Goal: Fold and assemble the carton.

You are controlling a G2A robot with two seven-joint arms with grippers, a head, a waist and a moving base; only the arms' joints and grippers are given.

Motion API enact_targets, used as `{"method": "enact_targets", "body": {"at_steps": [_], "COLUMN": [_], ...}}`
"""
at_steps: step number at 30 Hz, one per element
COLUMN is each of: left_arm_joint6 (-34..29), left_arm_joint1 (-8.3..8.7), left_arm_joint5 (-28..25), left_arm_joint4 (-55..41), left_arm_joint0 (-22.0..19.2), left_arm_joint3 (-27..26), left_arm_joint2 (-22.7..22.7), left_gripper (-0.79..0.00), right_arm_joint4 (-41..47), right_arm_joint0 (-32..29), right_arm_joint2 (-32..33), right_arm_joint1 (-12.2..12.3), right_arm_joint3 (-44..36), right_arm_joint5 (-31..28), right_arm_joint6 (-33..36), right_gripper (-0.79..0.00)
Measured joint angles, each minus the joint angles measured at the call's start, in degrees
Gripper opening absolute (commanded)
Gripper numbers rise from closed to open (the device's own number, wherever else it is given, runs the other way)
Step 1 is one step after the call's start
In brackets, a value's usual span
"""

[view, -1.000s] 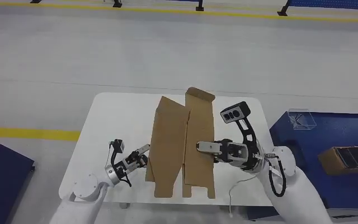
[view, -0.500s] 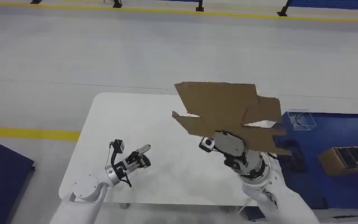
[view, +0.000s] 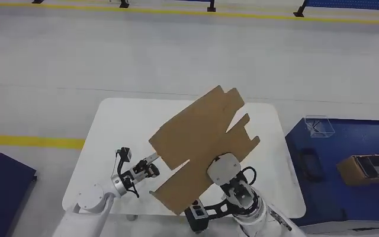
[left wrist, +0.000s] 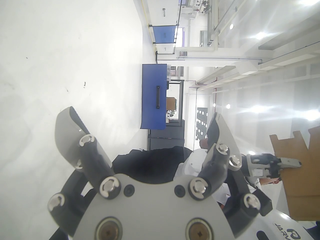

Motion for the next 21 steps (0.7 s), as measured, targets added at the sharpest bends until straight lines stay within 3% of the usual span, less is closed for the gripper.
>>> {"method": "enact_targets", "body": {"at_steps": [2,5,8,14,18,21], "left_arm_joint6": [0.00,0.00,0.00,0.00,0.00,0.00], "left_arm_joint1": [0.00,0.00,0.00,0.00,0.00,0.00], "left_arm_joint5": [0.00,0.00,0.00,0.00,0.00,0.00], "left_arm_joint4": [0.00,0.00,0.00,0.00,0.00,0.00], "left_arm_joint0": [0.00,0.00,0.00,0.00,0.00,0.00], "left_arm_joint3": [0.00,0.00,0.00,0.00,0.00,0.00], "left_arm_joint2": [0.00,0.00,0.00,0.00,0.00,0.00], "left_gripper": [0.000,0.000,0.000,0.000,0.000,0.000], "right_arm_joint4": [-2.75,-16.98,-39.41,-84.40,-108.21,-120.03], "right_arm_joint0": [1.81,1.51,0.85,3.20,4.98,4.89], "right_arm_joint2": [4.69,11.11,13.95,17.39,20.65,21.55], "right_arm_joint1": [0.26,-0.14,-0.94,-1.52,-1.11,-0.93], "right_arm_joint3": [0.74,-0.10,-0.37,4.92,9.83,12.65], "right_arm_joint5": [-1.33,-4.43,-10.20,-29.90,-42.84,-46.92], "right_arm_joint6": [-1.43,4.77,17.07,41.55,49.50,50.16], "right_gripper": [-0.785,-0.785,-0.785,-0.785,-0.785,-0.785]}}
